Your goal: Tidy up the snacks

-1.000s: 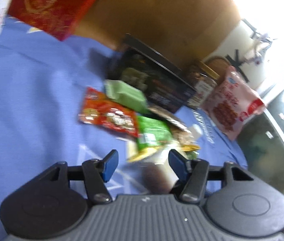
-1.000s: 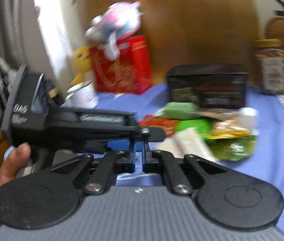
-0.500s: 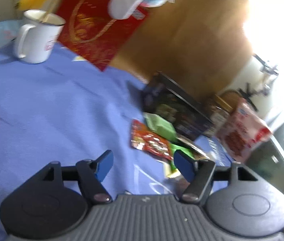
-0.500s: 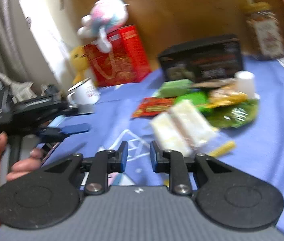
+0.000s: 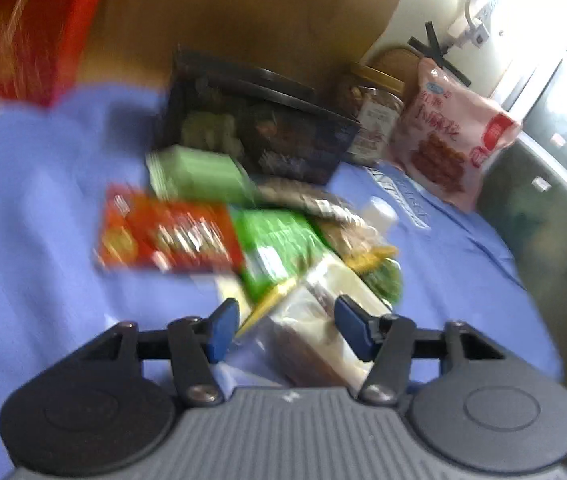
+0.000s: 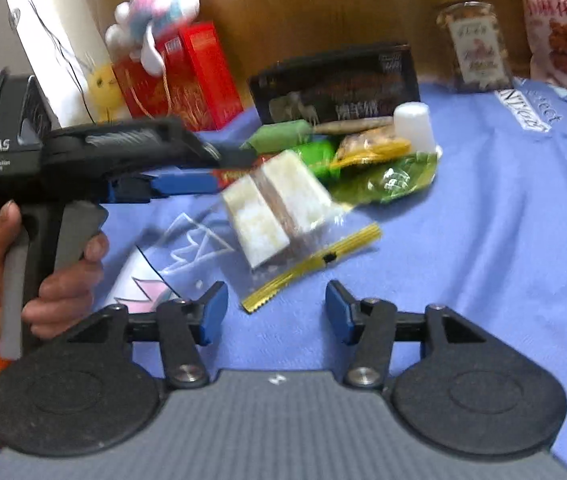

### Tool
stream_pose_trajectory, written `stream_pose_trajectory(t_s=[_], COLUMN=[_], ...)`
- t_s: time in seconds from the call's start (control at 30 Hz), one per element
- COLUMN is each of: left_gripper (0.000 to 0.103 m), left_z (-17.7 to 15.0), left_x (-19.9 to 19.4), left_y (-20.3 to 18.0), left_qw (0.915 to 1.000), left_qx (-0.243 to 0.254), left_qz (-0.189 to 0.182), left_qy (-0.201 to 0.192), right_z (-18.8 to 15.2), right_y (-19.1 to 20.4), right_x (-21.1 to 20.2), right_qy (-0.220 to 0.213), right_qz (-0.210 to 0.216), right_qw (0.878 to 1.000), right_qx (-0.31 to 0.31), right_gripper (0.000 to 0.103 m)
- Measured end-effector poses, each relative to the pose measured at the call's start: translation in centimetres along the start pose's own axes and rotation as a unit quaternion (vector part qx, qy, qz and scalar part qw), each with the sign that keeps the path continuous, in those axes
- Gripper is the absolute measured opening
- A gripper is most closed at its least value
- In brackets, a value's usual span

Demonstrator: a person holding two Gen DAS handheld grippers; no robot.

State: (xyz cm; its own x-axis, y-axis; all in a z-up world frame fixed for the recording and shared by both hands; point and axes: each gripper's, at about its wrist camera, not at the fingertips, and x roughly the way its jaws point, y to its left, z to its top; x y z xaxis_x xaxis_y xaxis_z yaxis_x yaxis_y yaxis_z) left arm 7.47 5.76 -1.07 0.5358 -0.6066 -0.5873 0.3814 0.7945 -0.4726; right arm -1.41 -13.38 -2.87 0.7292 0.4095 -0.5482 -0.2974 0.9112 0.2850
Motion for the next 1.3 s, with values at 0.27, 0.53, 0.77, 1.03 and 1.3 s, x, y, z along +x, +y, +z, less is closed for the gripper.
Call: stream_pose_trajectory(t_s=[0.27,0.53,0.77,1.03,1.3], left_gripper=[0.046,0.046,0.045,0.05,0.042], left_z=[1.0,10.7,17.4,12.7,10.0], left_x=[-3.6,-2.2,4.2,1.5,5.4], left_y=[-0.6,-2.5,-0.6,4.0,6.0], left_qw=[0.9985,0.9915,0.992,0.9919,0.9882], left_qx=[-0.037,-0.006,-0.014,-0.051,-0.092], left_qz=[-0.006,0.017,0.056,0.077,0.12], left_qy=[-0.04,-0.128,-0.113,-0.087,-0.024], right_z=[2.1,11.6,18.4,15.7,15.4], right_y=[0.3,-2.7,-7.2,-8.7,-6.8], right_x=[0.3,2.9,9.6,8.6,15.8], right_qy=[-0.06,-0.133,-0.112,-0.043,0.075], right_qz=[0.005,0.027,0.014,0.099,0.065], right_qw=[0.998,0.991,0.993,0.994,0.994], right_qx=[-0.018,-0.023,-0.013,0.022,0.039], right_gripper=[0.034,0.034,0.037,0.037,0.04])
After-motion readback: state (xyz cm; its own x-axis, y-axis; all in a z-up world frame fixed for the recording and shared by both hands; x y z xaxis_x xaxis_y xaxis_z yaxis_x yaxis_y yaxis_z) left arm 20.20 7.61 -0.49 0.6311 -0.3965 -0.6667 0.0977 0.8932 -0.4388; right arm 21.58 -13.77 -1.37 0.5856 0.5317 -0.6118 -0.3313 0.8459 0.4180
